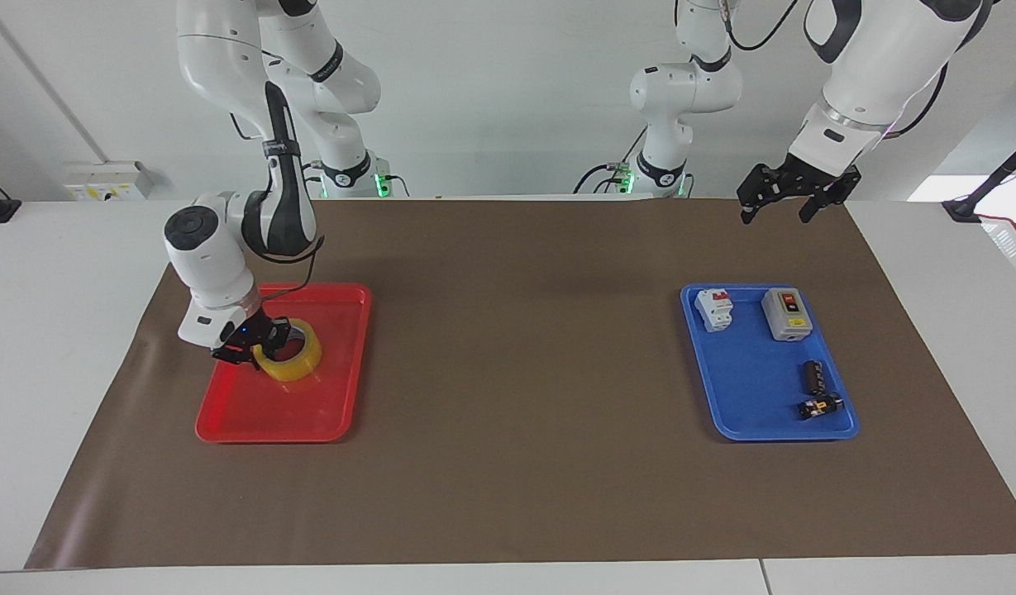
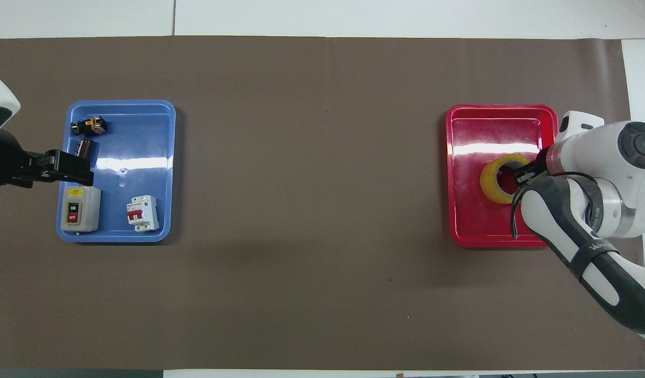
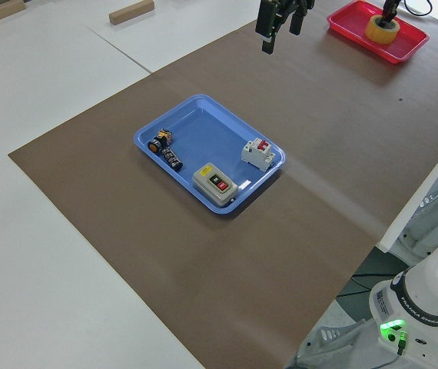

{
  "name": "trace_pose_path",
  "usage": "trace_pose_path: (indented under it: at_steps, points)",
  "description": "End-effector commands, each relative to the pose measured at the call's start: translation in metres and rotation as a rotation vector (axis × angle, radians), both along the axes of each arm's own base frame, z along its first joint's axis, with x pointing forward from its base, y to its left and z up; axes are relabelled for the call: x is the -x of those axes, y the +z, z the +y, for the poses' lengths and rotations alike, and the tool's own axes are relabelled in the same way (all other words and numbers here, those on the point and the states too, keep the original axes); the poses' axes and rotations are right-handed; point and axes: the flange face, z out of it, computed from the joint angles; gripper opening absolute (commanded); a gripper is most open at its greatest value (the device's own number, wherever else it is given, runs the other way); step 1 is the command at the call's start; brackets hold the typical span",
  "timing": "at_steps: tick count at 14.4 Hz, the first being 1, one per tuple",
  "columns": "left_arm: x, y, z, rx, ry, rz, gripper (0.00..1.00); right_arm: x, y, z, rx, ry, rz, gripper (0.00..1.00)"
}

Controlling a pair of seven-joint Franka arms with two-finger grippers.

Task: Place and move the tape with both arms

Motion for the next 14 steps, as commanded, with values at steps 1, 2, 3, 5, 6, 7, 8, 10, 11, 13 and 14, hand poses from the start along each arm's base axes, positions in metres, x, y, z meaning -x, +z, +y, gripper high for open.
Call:
trace_pose_path:
  at_steps: [1,2,3,5,6,7,8,10,11,13,14]
  points:
    - [0.003,0.000,0.002,0.001,0.007,0.009,1.00,-0.011,0.056,0.005,-0.001,-0.068,0.006,1.00]
    - [0.003,0.000,0.002,0.001,0.007,0.008,1.00,-0.022,0.084,0.020,0.000,-0.120,0.022,1.00]
    - [0.003,0.000,0.002,0.001,0.007,0.009,1.00,-0.031,0.114,0.032,0.001,-0.208,0.029,1.00]
    - [0.003,0.000,0.002,0.001,0.007,0.009,1.00,-0.040,0.174,0.042,0.006,-0.368,0.040,1.00]
    - [0.003,0.000,0.002,0.001,0.007,0.009,1.00,-0.040,0.197,0.044,0.007,-0.431,0.054,1.00]
    - [0.003,0.000,0.002,0.001,0.007,0.009,1.00,-0.036,0.224,0.046,0.010,-0.504,0.060,1.00]
    - [0.003,0.000,0.002,0.001,0.007,0.009,1.00,-0.033,0.245,0.053,0.011,-0.544,0.066,1.00]
    - [0.003,0.000,0.002,0.001,0.007,0.009,1.00,-0.015,0.292,0.050,-0.049,-0.600,0.086,1.00]
    - [0.003,0.000,0.002,0.001,0.007,0.009,1.00,-0.002,0.311,0.045,-0.077,-0.616,0.096,1.00]
    - [0.003,0.000,0.002,-0.001,0.007,0.009,1.00,0.022,0.338,0.022,-0.110,-0.663,0.100,1.00]
    - [0.003,0.000,0.002,0.001,0.007,0.008,1.00,0.026,0.343,0.010,-0.149,-0.690,0.104,1.00]
